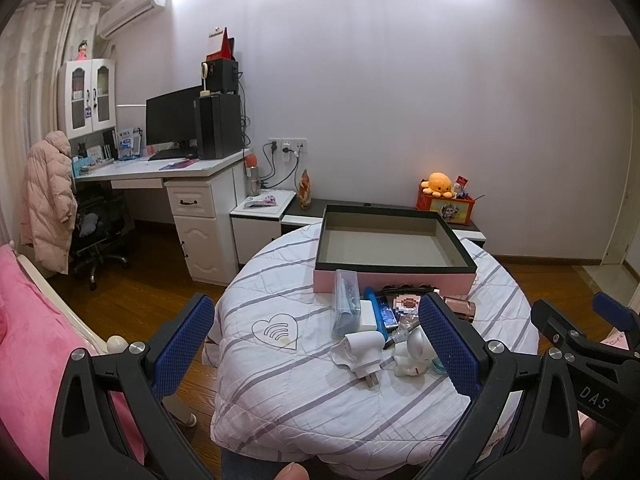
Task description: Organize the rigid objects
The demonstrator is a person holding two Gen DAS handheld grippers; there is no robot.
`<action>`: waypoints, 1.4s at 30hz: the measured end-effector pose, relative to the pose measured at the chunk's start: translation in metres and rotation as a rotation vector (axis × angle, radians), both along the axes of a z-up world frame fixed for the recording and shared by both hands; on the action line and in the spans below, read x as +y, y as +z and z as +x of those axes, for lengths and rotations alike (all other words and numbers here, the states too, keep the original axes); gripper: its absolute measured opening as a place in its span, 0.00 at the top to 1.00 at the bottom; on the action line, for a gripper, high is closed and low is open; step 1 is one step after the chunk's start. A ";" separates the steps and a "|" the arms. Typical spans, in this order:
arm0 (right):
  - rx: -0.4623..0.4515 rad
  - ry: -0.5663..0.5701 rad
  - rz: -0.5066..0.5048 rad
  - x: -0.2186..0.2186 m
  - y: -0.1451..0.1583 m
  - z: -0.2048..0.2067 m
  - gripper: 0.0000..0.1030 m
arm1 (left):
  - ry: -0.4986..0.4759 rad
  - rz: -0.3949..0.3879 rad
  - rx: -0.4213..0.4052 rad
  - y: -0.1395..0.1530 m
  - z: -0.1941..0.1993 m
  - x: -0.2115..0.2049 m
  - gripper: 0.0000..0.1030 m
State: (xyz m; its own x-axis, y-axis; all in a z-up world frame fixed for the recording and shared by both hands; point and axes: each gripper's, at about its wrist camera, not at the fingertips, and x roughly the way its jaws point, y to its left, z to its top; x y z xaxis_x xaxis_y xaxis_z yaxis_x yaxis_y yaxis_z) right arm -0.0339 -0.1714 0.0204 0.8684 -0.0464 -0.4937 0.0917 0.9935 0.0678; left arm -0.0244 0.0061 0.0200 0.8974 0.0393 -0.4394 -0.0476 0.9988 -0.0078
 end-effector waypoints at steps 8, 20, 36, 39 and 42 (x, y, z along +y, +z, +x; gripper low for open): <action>0.006 0.006 0.000 -0.002 -0.005 0.002 0.00 | -0.002 -0.001 0.009 -0.004 0.001 -0.001 0.00; 0.035 0.018 0.003 -0.004 -0.018 0.012 0.00 | -0.003 0.002 0.055 -0.020 0.014 -0.002 0.00; 0.199 0.062 0.003 -0.025 -0.087 0.083 0.00 | -0.066 -0.025 0.246 -0.096 0.096 -0.012 0.00; 0.229 0.082 0.010 -0.029 -0.099 0.105 0.00 | -0.052 -0.039 0.273 -0.106 0.118 -0.009 0.00; 0.248 0.102 0.011 -0.030 -0.106 0.124 0.00 | -0.041 -0.042 0.296 -0.113 0.140 -0.006 0.00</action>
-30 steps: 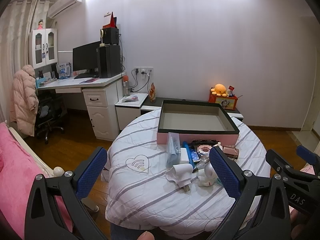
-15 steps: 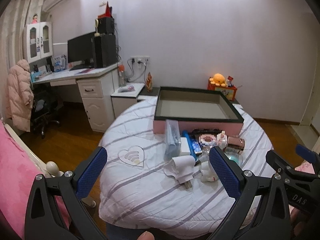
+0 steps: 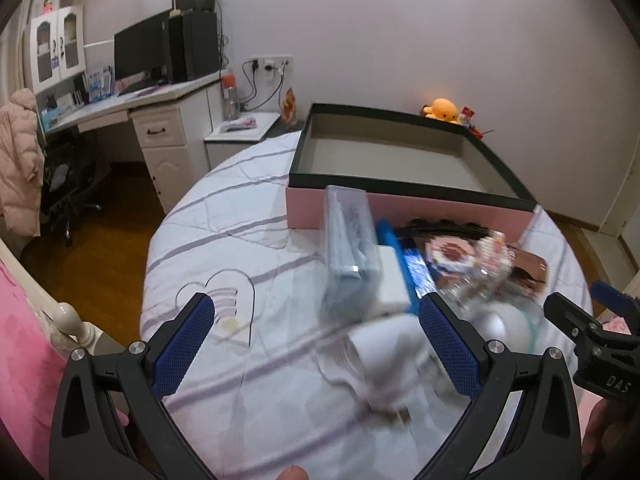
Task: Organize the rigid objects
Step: 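Grasp the clear plastic case with the left tool while the right tool grasps the rose-gold cup, then carry the case into the pink box with the left tool while the right tool carries the cup there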
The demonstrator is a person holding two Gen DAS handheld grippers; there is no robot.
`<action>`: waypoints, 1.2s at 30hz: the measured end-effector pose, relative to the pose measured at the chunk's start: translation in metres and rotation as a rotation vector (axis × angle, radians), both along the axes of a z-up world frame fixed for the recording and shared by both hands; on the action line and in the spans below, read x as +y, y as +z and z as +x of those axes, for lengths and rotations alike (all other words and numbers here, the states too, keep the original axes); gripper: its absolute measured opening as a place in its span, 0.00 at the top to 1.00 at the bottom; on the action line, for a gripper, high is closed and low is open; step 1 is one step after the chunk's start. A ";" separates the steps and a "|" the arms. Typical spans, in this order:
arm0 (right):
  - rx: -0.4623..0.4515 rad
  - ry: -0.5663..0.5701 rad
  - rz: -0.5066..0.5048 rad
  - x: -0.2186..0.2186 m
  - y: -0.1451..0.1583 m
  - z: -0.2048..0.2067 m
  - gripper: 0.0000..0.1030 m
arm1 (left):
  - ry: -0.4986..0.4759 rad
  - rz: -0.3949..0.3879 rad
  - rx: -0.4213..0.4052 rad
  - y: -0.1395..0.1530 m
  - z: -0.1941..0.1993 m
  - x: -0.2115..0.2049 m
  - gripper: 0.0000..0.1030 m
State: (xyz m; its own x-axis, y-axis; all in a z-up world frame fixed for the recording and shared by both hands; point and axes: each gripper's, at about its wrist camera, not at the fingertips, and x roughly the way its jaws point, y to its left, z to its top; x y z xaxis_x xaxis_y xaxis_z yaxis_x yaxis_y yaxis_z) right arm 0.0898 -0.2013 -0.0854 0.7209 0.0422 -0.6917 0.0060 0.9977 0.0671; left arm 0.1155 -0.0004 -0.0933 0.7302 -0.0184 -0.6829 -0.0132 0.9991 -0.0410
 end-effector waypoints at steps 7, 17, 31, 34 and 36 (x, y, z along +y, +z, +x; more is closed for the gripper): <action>0.054 0.045 0.006 -0.003 -0.013 0.041 0.00 | 0.006 0.004 0.045 -0.011 0.036 0.002 0.00; 0.152 0.115 0.056 -0.011 -0.031 0.068 0.16 | -0.007 -0.079 0.090 -0.018 0.068 0.013 0.01; 0.113 0.142 0.098 -0.010 -0.039 0.069 0.33 | -0.102 -0.155 0.087 -0.016 0.069 0.014 0.68; 0.103 0.135 0.110 -0.013 -0.037 0.063 0.33 | -0.104 -0.161 0.075 -0.013 0.064 0.016 0.68; 0.092 0.127 0.120 -0.015 -0.034 0.058 0.33 | -0.100 -0.156 0.065 -0.010 0.062 0.018 0.68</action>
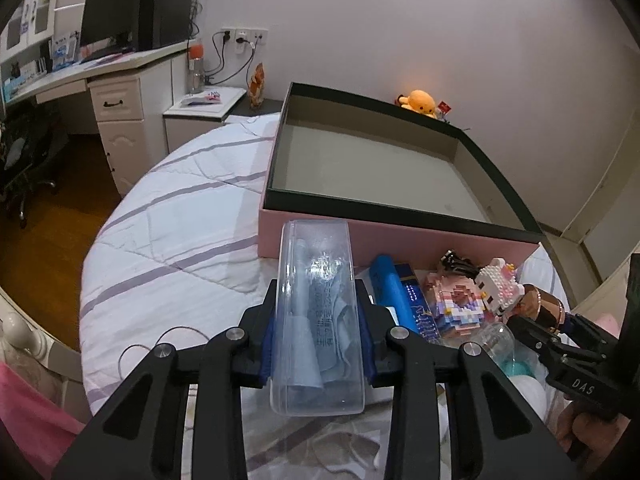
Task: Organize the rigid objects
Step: 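Carry the case into the pink box with the left tool while the right tool carries the cup there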
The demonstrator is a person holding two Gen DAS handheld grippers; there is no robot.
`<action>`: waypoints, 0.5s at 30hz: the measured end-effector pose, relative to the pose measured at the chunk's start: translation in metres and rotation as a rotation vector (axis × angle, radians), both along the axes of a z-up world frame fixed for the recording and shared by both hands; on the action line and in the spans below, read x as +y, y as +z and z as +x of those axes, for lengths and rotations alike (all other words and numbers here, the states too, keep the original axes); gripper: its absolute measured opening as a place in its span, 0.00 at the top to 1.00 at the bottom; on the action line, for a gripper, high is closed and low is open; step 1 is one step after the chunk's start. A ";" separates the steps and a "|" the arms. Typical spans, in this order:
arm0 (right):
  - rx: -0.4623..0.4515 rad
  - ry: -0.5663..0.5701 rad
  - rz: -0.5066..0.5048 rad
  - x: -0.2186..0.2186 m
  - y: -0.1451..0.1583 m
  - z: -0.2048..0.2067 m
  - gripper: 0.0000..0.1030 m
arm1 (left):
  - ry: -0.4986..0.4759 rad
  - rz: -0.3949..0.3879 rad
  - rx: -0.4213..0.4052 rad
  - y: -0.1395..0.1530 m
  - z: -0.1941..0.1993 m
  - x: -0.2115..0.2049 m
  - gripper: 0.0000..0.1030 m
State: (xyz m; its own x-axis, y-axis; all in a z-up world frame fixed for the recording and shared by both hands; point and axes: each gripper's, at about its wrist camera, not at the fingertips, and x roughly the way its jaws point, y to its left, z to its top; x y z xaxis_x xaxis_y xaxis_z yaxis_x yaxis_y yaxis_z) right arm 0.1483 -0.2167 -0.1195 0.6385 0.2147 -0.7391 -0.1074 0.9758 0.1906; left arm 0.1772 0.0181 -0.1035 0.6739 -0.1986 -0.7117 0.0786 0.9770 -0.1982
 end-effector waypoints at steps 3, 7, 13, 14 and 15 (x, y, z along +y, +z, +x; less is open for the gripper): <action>-0.016 -0.008 0.004 -0.002 0.006 -0.006 0.33 | 0.007 0.021 -0.024 0.008 -0.007 0.001 0.68; -0.039 -0.014 0.007 -0.003 0.019 -0.010 0.33 | 0.016 0.052 -0.067 0.022 -0.016 0.002 0.68; -0.099 0.011 -0.003 -0.001 0.049 -0.009 0.33 | 0.012 0.094 -0.120 0.049 -0.017 -0.001 0.68; -0.110 0.016 -0.007 0.001 0.055 -0.006 0.33 | 0.010 0.101 -0.127 0.053 -0.016 -0.003 0.68; -0.122 0.023 -0.012 0.005 0.063 -0.002 0.33 | 0.008 0.107 -0.134 0.058 -0.014 -0.005 0.68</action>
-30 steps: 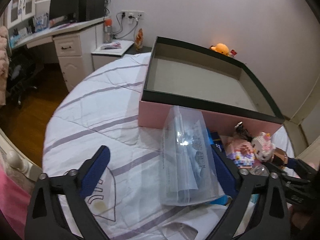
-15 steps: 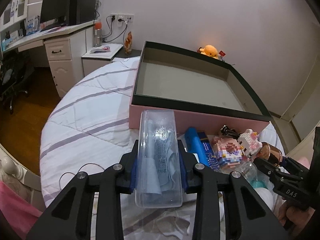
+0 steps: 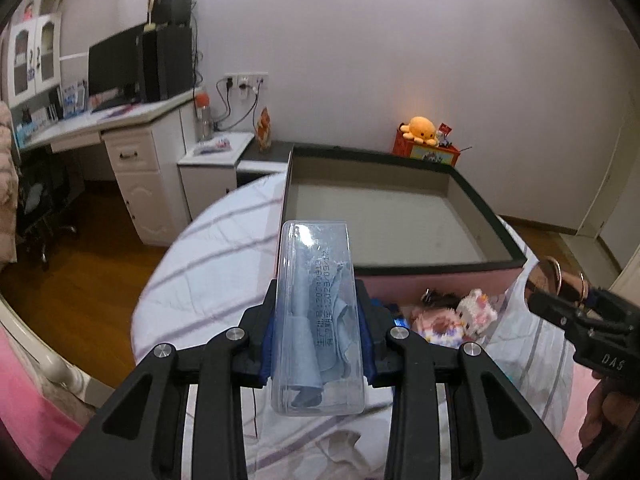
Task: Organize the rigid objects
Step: 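Carry the case into the pink box with the left tool while the right tool carries the cup there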
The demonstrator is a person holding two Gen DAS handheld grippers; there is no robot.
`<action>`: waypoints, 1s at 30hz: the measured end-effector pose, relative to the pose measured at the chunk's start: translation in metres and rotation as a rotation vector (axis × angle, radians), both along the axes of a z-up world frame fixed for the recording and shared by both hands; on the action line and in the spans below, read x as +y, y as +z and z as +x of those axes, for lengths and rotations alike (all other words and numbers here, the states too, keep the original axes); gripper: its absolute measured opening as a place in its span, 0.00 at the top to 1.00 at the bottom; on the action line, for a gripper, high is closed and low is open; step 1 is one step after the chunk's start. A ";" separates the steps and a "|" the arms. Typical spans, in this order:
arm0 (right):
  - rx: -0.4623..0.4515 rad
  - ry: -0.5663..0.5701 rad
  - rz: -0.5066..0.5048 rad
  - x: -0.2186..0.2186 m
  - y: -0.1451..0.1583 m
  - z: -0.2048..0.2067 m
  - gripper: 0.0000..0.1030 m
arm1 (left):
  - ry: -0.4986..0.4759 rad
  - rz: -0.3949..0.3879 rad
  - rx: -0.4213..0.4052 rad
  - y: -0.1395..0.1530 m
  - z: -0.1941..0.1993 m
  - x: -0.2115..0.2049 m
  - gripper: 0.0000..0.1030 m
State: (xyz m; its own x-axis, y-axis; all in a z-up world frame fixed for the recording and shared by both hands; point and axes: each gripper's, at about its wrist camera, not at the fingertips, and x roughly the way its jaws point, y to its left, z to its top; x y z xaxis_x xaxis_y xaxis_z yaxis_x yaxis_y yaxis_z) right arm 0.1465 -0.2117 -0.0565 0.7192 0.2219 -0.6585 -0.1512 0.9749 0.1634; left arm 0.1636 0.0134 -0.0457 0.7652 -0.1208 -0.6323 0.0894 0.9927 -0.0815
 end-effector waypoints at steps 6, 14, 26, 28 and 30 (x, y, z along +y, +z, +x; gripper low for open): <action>-0.043 0.031 -0.022 0.015 0.029 0.036 0.33 | -0.020 0.009 -0.054 0.031 0.027 -0.010 0.68; 0.012 0.030 -0.045 0.020 0.023 0.110 0.33 | -0.015 0.003 -0.003 0.025 0.106 -0.017 0.68; 0.219 0.052 -0.065 0.025 -0.038 0.175 0.32 | -0.039 0.042 0.218 -0.044 0.176 -0.031 0.67; 0.241 0.049 -0.059 0.023 -0.044 0.177 0.32 | -0.034 0.058 0.240 -0.050 0.179 -0.032 0.48; 0.257 0.050 -0.044 0.019 -0.047 0.177 0.31 | -0.040 0.060 0.233 -0.050 0.176 -0.033 0.32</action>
